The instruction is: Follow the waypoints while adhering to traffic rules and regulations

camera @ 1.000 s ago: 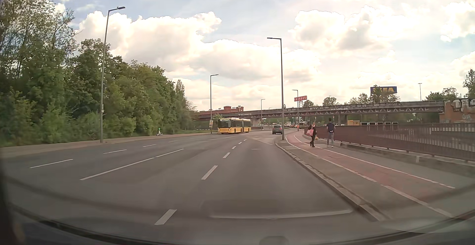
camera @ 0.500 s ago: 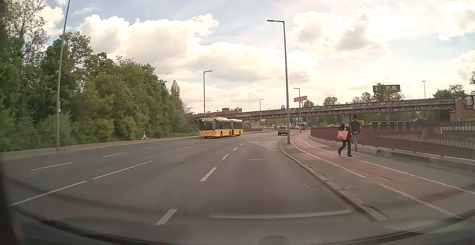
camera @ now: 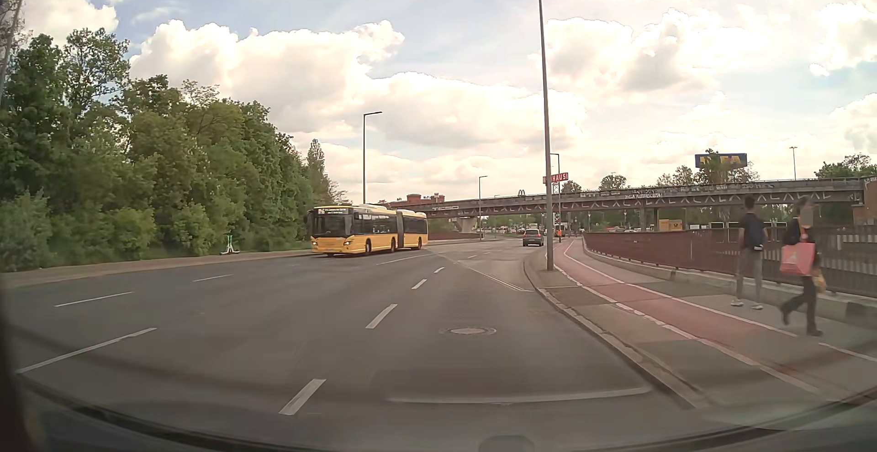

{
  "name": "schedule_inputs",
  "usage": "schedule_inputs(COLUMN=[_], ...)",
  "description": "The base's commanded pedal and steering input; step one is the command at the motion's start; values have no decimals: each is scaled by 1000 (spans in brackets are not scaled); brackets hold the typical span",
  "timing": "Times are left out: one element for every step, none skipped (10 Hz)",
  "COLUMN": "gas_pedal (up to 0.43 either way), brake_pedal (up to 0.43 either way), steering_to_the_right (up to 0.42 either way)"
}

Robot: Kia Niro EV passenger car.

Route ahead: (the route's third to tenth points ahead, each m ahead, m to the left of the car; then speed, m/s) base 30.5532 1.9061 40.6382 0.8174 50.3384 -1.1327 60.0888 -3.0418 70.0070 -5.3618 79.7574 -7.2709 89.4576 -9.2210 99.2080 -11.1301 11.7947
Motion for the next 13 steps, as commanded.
schedule_inputs(gas_pedal=[157, 157, 157, 157, 157, 150, 150, 138, 130, 130, 130, 138, 138], brake_pedal=[18, 18, 18, 18, 18, 18, 18, 18, 18, 18, 18, 18, 18], steering_to_the_right=[3, 3, 3, 3, 3, 2, 2, 15, 25, 34, 42, 45, 46])
